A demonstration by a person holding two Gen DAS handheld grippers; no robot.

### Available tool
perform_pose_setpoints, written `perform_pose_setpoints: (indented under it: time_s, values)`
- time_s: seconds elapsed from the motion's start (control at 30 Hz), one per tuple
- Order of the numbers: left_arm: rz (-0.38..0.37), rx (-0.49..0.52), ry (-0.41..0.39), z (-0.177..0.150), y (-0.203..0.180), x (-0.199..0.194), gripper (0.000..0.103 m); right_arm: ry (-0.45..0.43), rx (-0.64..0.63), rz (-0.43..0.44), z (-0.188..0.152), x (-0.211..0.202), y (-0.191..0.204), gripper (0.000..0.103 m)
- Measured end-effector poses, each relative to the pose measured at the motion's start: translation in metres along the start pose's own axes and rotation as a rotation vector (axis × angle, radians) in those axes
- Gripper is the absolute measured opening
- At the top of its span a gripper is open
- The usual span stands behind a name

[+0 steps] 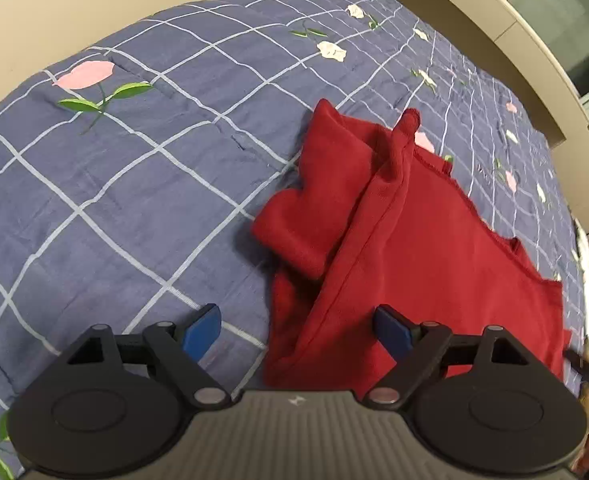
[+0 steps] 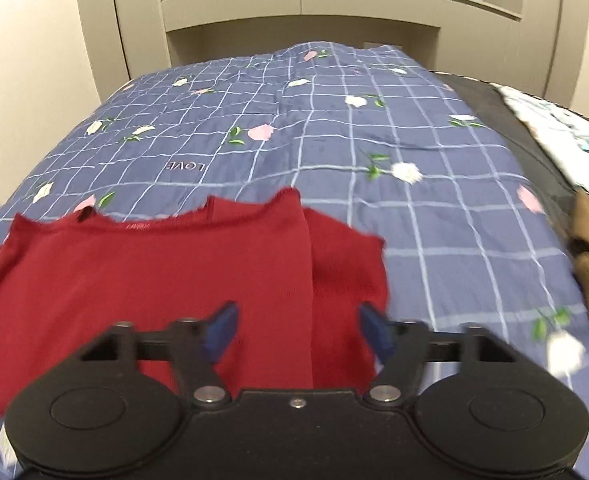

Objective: Fold small clothes

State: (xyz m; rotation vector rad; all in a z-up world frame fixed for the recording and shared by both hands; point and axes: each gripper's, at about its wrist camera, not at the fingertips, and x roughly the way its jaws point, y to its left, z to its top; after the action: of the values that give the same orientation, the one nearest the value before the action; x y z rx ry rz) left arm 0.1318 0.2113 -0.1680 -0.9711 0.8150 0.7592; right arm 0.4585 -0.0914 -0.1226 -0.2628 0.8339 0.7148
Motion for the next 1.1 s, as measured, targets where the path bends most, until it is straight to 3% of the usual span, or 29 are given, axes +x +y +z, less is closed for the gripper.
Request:
perform_pose_setpoints:
  time_s: [0.13,0.2,0.23,0.33,0.5,0.6,0.7,0.77,0.87,0.93,1.0,1.07,1.1]
  values:
    - [0.009,0.001,0.002,0.0,0.001,-0.004,0.087,0.024,-0.015,-0.008,0.022,0.035,0.001,0.057]
    - [0.016,0.005,0.0,0.002,0.0,-0.005,0.087,0.045,-0.004,0.015,0.03,0.048,-0.002,0.028]
    - [0.019,0.003,-0.002,0.003,0.0,-0.003,0.087,0.061,-0.014,0.012,0.033,0.052,-0.001,0.005]
    - [0.022,-0.007,-0.014,0.007,0.0,0.001,0.087,0.056,-0.057,0.01,0.041,0.054,-0.001,0.002]
    - [0.044,-0.001,-0.047,0.01,-0.003,-0.002,0.087,-0.005,-0.104,-0.002,0.06,0.057,-0.001,0.002]
    - [0.073,0.007,-0.13,0.016,-0.009,-0.015,0.087,0.055,-0.129,-0.004,0.064,0.07,0.003,0.006]
    - [0.037,0.078,-0.235,0.026,-0.021,-0.03,0.092,0.078,-0.165,0.007,0.058,0.073,0.004,0.03]
    - [-0.001,0.172,-0.261,0.039,-0.035,-0.027,0.094,0.059,-0.16,0.042,0.058,0.071,0.001,0.053]
    - [-0.02,0.265,-0.228,0.069,-0.061,0.0,0.094,0.039,-0.148,0.075,0.064,0.076,0.001,0.055]
    - [-0.02,0.266,-0.176,0.09,-0.072,0.027,0.084,0.042,-0.154,0.07,0.068,0.082,0.005,0.054]
    - [-0.021,0.225,-0.122,0.108,-0.078,0.051,0.076,0.05,-0.15,0.065,0.071,0.089,0.008,0.048]
    - [-0.03,0.178,-0.105,0.117,-0.078,0.066,0.056,0.055,-0.133,0.067,0.073,0.093,0.008,0.02]
    - [-0.052,0.172,-0.089,0.121,-0.079,0.07,0.033,0.053,-0.125,0.068,0.072,0.093,0.007,0.013]
